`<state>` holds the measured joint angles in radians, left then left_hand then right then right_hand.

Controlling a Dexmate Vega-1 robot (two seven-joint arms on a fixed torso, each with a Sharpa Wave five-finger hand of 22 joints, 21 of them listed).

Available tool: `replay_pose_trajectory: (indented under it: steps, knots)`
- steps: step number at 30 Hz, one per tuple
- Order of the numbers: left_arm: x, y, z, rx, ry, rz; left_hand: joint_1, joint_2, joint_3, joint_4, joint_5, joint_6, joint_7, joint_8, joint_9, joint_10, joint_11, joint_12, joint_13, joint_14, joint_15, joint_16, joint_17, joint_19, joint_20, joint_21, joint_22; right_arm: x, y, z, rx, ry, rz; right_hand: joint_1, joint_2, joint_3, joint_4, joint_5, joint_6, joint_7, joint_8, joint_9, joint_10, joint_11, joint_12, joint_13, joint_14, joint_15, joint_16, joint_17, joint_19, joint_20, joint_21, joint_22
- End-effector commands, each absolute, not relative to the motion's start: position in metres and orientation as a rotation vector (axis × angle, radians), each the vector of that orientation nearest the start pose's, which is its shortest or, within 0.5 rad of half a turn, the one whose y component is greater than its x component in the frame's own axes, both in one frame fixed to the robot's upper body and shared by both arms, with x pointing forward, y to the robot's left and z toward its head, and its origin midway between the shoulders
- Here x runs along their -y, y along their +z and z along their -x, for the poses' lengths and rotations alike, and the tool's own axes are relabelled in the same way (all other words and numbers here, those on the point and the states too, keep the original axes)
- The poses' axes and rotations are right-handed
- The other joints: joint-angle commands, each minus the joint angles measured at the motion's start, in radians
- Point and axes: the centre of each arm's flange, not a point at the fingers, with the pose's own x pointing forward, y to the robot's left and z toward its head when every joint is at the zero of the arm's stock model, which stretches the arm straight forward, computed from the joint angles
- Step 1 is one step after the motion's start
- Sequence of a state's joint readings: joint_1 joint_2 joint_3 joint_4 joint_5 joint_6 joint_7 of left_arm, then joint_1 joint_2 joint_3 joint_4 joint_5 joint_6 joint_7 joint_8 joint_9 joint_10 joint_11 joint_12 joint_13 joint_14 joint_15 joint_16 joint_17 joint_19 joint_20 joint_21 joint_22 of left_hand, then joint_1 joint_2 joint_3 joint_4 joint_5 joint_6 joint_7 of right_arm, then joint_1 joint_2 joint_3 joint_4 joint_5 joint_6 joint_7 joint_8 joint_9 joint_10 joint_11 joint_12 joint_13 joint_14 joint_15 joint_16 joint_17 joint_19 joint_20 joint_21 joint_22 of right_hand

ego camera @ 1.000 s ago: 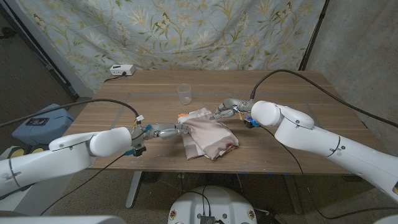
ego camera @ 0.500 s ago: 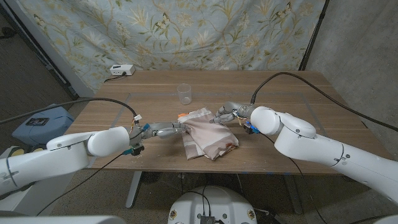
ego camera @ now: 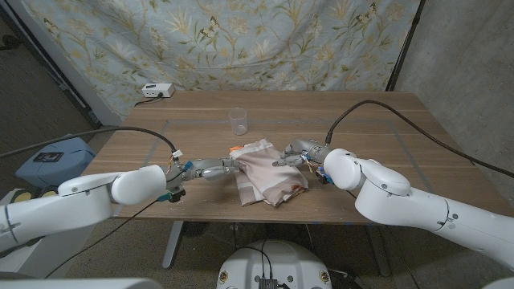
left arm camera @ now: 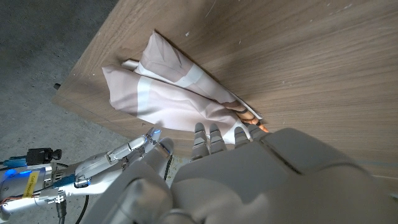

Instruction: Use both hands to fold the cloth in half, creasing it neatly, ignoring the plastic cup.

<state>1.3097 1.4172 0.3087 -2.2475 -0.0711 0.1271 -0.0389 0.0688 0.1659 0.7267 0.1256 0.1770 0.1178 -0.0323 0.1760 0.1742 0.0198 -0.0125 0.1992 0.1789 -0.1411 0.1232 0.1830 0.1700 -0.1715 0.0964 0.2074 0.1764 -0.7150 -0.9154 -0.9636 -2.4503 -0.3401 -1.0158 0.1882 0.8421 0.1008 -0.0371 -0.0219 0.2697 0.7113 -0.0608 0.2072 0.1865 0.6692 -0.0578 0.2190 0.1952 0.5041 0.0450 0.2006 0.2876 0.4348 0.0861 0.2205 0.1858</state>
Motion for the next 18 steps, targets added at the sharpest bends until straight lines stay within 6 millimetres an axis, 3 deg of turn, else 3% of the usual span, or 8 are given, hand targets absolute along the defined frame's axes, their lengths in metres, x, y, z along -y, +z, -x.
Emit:
replay_pose_trajectory:
  steps: [1,18]
  knots:
    - [-0.258,-0.071,-0.455,0.399,-0.481,-1.33,0.009,0.001,0.0,-0.002,0.002,-0.001,-0.001,0.005,0.004,0.007,0.003,0.001,0.004,0.005,0.001,-0.002,0.003,-0.026,0.003,-0.001,0.002,0.114,-0.068,-0.465,0.251,0.258,1.327,-0.007,0.005,-0.007,0.006,-0.002,0.007,0.0,0.002,0.0,0.0,0.006,-0.003,0.002,-0.001,0.006,0.008,0.0,0.001,0.004,-0.002,0.001]
    - [-0.26,-0.067,-0.453,0.419,-0.462,-1.33,0.01,0.0,0.0,-0.001,0.002,0.0,-0.002,0.006,0.004,0.007,0.004,0.0,0.004,0.009,0.001,-0.001,0.003,-0.024,0.004,-0.001,0.002,0.111,-0.088,-0.473,0.224,0.246,1.311,-0.009,0.01,-0.006,0.006,-0.004,0.007,-0.001,-0.002,0.0,0.003,0.006,-0.008,0.002,-0.004,0.008,0.009,-0.006,-0.002,0.003,-0.003,0.001]
